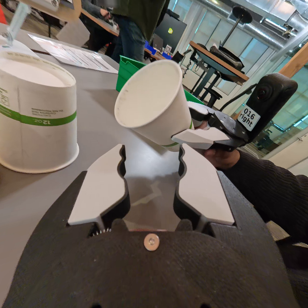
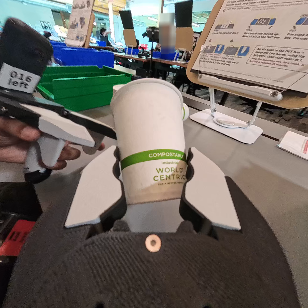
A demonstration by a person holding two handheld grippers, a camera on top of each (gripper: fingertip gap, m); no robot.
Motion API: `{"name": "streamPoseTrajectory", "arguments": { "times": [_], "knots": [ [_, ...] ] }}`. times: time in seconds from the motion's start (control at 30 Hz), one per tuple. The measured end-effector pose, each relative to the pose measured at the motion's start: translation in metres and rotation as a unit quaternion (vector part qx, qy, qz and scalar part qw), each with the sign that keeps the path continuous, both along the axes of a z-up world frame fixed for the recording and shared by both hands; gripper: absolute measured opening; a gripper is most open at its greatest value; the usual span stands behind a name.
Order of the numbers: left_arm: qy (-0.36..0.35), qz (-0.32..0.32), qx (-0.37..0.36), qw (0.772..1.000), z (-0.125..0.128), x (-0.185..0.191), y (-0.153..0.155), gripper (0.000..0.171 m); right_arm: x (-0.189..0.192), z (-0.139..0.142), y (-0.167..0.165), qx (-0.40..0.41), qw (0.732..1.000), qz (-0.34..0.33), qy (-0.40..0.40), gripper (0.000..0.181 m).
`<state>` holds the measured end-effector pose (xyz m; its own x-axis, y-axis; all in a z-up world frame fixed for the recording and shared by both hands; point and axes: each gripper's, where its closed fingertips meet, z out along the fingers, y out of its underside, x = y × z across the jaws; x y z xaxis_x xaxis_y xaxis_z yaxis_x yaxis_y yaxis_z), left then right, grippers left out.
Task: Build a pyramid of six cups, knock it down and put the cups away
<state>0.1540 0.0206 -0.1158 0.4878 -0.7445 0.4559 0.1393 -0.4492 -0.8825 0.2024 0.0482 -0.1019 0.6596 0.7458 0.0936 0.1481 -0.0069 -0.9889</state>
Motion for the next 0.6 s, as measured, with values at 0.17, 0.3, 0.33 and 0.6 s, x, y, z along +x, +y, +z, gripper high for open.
{"name": "streamPoseTrajectory", "arguments": {
  "times": [0.17, 0.3, 0.33, 0.6],
  "knots": [
    [0.006, -0.013, 0.003, 1.0, -0.001, 0.005, -0.004, 0.065, -0.005, 0.009, -0.008, -0.018, 0.998, 0.035, 0.05, 0.079],
    [-0.013, -0.007, 0.012, 1.0, 0.006, 0.001, -0.003, 0.065, -0.007, 0.012, -0.011, -0.031, 0.996, 0.05, 0.069, 0.079],
    [-0.02, -0.009, 0.011, 1.0, 0.008, 0.001, -0.003, 0.065, -0.007, 0.012, -0.011, -0.033, 0.996, 0.053, 0.07, 0.079],
    [-0.036, -0.002, 0.015, 0.999, 0.014, -0.001, -0.002, 0.065, -0.016, 0.004, -0.018, -0.044, 0.995, 0.076, 0.053, 0.079]
  ]
}}
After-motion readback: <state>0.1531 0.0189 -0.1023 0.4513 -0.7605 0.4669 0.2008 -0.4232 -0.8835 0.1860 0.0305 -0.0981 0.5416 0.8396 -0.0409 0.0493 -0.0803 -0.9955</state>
